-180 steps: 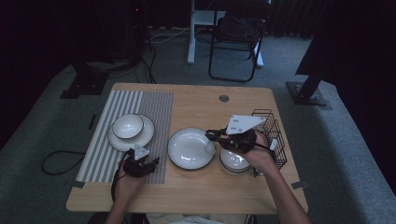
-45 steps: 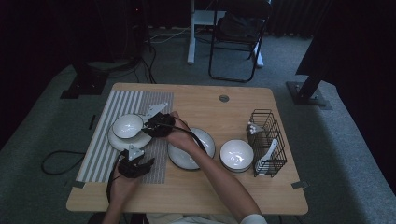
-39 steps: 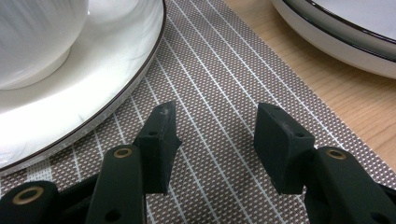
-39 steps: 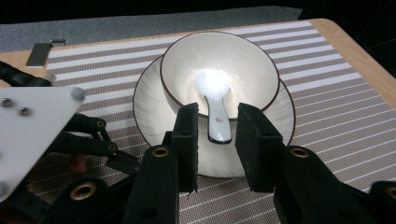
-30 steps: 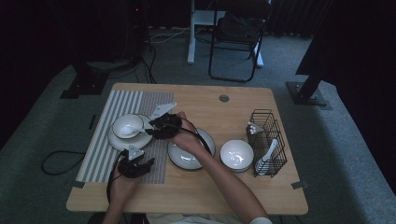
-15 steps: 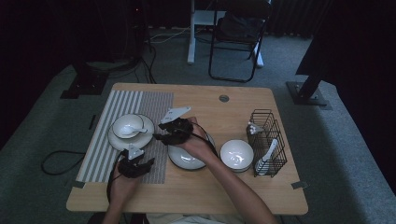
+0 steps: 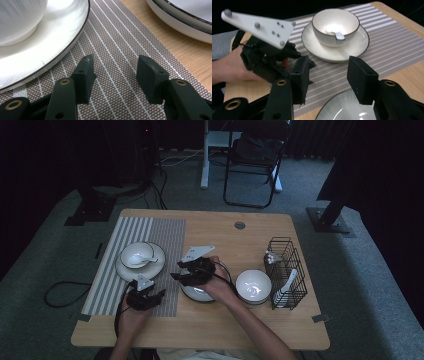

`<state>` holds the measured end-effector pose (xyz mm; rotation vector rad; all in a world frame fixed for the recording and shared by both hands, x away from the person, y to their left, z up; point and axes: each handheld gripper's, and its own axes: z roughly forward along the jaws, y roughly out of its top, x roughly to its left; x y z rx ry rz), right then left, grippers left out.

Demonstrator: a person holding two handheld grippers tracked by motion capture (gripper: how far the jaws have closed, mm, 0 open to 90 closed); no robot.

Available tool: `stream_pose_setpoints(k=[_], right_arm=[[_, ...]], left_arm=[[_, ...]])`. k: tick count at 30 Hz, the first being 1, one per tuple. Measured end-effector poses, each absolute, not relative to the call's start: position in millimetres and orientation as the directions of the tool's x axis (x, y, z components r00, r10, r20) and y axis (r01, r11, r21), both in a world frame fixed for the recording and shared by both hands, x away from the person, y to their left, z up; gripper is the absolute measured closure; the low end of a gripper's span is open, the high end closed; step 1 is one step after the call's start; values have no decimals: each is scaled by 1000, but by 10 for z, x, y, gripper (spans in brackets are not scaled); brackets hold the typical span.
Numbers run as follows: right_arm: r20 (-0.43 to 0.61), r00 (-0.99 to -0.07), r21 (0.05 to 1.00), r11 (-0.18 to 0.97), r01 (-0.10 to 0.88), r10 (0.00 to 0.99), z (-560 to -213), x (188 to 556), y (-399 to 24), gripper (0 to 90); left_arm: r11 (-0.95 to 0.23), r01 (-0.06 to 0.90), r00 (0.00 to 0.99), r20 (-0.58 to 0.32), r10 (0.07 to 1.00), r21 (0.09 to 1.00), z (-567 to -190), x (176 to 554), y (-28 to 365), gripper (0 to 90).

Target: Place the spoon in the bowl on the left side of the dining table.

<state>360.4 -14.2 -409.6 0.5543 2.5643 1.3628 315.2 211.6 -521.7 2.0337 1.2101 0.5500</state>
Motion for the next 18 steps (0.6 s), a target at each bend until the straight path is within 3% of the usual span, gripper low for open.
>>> stream_pose_setpoints(k=[18], right_arm=[[-33, -898, 816, 530, 229, 438, -4232, 3224, -516, 502]], left_arm=[[-324, 588, 476, 7, 879, 741, -5214, 3152, 2119, 495]])
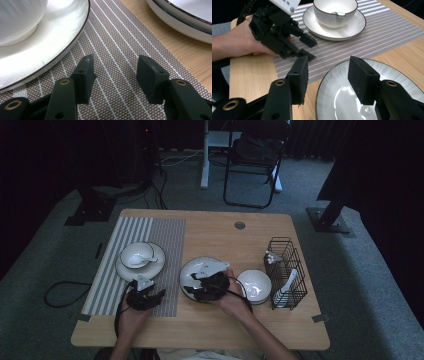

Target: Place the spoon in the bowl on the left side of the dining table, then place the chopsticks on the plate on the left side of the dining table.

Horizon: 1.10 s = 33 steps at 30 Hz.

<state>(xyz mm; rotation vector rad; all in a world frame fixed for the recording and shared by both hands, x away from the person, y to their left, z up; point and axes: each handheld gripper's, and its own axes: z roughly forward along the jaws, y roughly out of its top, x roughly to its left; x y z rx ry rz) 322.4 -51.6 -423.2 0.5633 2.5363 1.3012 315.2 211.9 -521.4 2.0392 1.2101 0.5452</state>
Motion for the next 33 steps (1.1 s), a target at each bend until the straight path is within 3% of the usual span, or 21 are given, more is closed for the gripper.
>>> stream_pose_setpoints(k=[33], right_arm=[[-35, -857, 827, 496, 264, 515, -4428, 2886, -924, 496]], left_arm=[[-321, 588, 471, 9, 882, 743, -5215, 3152, 2120, 495]])
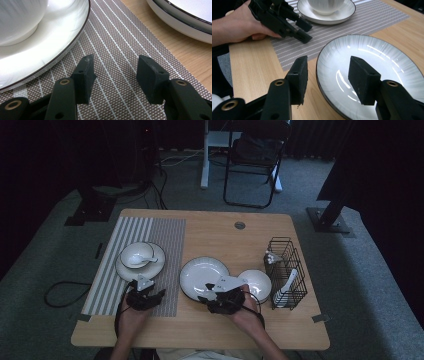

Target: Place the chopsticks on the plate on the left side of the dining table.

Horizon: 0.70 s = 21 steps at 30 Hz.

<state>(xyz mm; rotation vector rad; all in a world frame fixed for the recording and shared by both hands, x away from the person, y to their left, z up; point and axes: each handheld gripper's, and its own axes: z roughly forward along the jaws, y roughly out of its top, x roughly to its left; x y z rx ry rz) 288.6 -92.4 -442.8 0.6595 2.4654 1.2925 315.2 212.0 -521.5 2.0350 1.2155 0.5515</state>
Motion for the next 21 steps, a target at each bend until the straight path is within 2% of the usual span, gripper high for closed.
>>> stream_pose_setpoints(k=[21], right_arm=[[-49, -834, 797, 525, 299, 550, -4640, 2699, -1124, 493]], left_arm=[[-305, 552, 482, 2, 876, 776, -5010, 3144, 2131, 505]])
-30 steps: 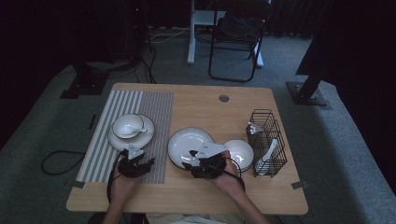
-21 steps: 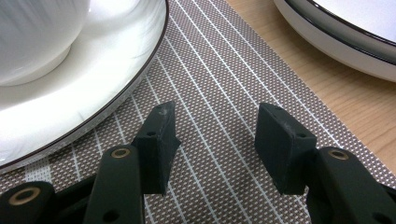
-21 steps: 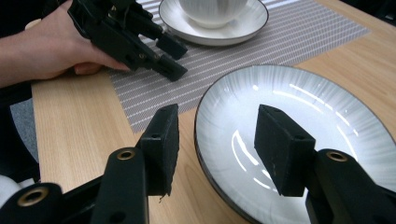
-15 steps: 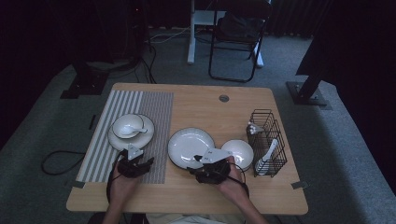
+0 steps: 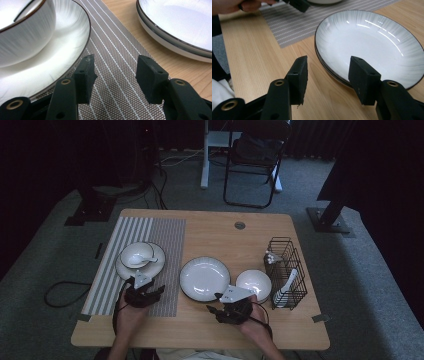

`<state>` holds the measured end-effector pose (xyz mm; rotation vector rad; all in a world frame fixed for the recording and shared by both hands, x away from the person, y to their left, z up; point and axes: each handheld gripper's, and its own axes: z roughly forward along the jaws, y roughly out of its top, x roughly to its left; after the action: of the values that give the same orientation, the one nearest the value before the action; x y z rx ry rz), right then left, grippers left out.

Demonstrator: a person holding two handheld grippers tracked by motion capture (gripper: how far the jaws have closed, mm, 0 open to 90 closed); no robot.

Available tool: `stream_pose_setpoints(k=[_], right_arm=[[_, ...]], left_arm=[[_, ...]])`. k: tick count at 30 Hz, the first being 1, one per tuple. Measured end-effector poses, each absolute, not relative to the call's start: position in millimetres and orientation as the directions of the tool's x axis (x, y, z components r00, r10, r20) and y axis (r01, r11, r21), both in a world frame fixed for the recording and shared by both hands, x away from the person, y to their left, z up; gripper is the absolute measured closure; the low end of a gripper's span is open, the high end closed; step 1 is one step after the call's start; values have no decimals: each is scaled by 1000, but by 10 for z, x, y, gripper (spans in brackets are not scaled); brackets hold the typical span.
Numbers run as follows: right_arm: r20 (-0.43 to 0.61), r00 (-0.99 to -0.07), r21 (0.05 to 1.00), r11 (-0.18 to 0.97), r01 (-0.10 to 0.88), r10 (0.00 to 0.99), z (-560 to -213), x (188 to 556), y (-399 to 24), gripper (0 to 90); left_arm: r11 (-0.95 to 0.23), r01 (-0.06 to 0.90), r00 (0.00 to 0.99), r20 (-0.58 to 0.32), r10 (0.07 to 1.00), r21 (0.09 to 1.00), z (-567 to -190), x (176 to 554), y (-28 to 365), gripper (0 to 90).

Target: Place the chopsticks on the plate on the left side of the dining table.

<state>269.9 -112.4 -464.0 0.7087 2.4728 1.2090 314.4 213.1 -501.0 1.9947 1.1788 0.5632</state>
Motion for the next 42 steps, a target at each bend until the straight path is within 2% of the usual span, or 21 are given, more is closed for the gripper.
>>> stream_pose_setpoints(k=[17, 42], right_arm=[[-48, -812, 775, 535, 337, 581, -4893, 2586, -1307, 489], [-9, -809, 754, 536, 380, 587, -5120, 2624, -1326, 476]], left_arm=[[-316, 527, 505, 9, 863, 789, -4876, 3186, 2092, 503], [-365, 453, 584, 39, 811, 813, -4634, 3340, 1761, 497]])
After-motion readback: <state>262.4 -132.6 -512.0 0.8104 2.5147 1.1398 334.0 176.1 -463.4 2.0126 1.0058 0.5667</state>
